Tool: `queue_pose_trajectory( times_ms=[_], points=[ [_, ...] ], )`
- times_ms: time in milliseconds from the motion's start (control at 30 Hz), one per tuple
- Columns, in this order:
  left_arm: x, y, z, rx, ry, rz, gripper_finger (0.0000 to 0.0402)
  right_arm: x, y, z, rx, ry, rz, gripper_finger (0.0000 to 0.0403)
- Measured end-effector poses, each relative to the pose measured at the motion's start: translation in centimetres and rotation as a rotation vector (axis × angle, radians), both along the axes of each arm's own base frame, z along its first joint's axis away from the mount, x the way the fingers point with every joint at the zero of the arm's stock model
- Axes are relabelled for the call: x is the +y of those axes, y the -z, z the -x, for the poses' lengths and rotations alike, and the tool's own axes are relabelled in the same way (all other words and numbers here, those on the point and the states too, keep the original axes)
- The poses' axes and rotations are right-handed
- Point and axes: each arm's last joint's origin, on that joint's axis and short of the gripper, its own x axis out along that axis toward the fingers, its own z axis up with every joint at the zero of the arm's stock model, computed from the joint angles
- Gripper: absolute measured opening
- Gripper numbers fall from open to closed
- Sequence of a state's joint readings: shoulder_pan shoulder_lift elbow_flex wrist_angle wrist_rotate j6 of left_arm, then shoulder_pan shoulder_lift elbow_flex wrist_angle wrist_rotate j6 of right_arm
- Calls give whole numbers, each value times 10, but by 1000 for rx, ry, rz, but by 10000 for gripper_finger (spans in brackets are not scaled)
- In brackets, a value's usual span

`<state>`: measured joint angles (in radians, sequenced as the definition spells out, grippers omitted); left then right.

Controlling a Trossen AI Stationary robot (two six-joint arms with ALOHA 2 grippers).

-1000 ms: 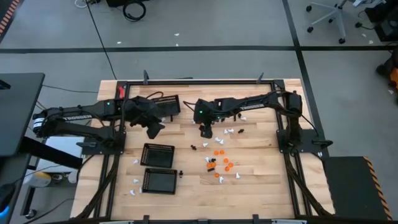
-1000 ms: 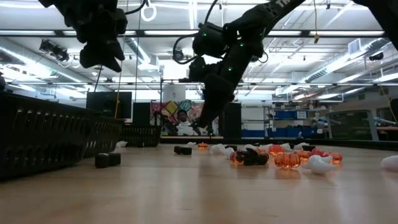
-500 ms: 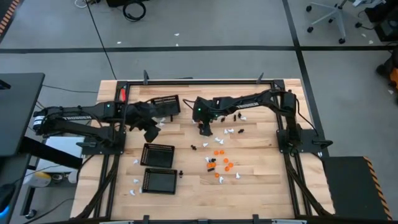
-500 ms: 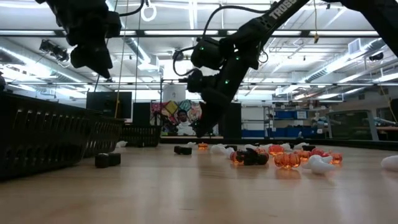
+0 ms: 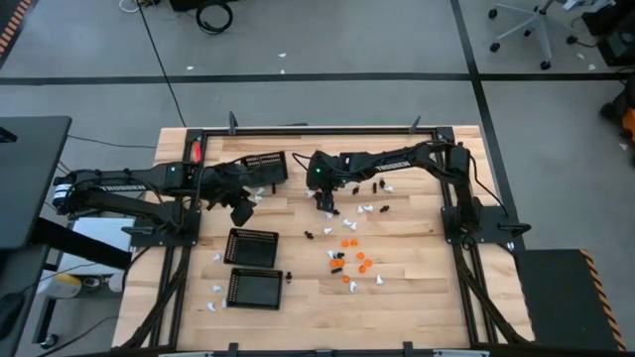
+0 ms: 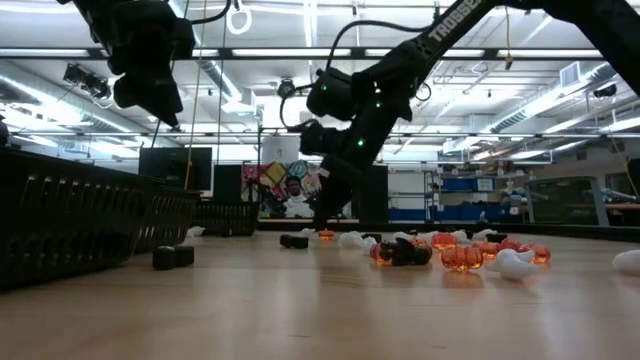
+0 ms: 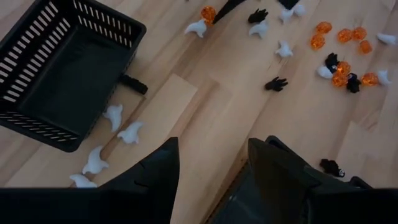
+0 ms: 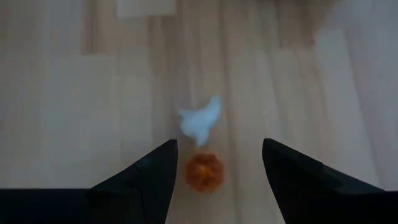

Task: Sort Halloween decoration
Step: Put the orange pumpkin toy into the top black bin

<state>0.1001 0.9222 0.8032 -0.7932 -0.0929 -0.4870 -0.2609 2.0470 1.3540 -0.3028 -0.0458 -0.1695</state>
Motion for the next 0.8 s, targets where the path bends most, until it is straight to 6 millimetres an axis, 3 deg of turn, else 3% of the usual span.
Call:
queue_pose_trajectory(
  times_ms=[233,600,800],
  points=[
    [0,-1,-1,-14,-15,10,199,2,16,-2,35,54,-48,240],
    [0,-1,-1,-15,-21,15,199,3,16,2,75,66,-77,239],
    [0,-1,-1,-15,-21,15,199,7,17,3,92,60,-91,212]
  ],
)
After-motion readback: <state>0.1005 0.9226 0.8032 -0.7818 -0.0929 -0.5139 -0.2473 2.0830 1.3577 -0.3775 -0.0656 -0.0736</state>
